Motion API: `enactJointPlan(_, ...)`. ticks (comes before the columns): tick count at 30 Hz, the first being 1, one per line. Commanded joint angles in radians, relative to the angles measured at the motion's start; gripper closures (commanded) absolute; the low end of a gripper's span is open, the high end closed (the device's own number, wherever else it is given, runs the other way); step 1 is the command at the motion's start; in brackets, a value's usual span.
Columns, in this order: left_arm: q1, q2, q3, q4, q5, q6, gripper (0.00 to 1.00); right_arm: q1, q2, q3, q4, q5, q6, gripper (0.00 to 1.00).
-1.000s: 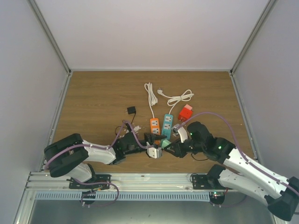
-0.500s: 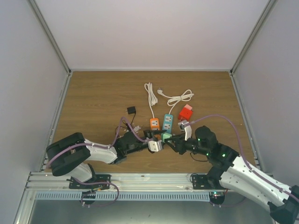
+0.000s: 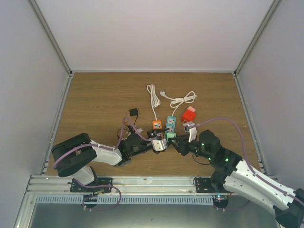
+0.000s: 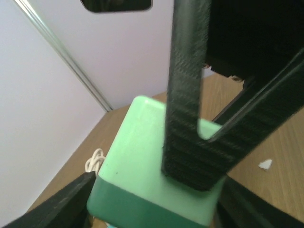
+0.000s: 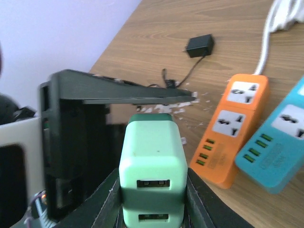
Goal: Insert the plug
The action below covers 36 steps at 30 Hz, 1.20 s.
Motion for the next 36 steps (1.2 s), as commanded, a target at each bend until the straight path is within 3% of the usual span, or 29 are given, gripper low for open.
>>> enactJointPlan(1,0.008,0.016,0.016,0.183,-0.085,-0.053,0.20,0.003,0.066,0.122,-0.140,0.189,-0.021,1.00)
enactJointPlan(2,0.024,0.017,0.018,0.182,-0.090,-0.066,0.03,0.002,0.108,0.165,-0.199,0.226,-0.024,1.00)
enactJointPlan(3,0.039,0.015,0.022,0.173,-0.090,-0.084,0.01,0.001,0.149,0.209,-0.255,0.254,-0.030,1.00)
enactJointPlan(10,0.213,-0.075,-0.050,0.183,-0.084,-0.268,0.01,-0.061,0.433,0.506,-0.540,0.275,-0.064,1.00)
enactJointPlan(15,0.279,-0.127,-0.090,0.146,-0.127,-0.283,0.01,-0.204,0.592,0.642,-0.670,0.170,-0.126,1.00)
enactJointPlan(19,0.339,-0.156,-0.119,0.154,-0.069,-0.340,0.01,-0.278,0.720,0.734,-0.727,0.134,-0.162,1.00)
enactJointPlan(36,0.424,-0.150,-0.094,0.069,0.055,-0.424,0.01,-0.356,1.211,1.089,-0.898,0.038,-0.201,1.00)
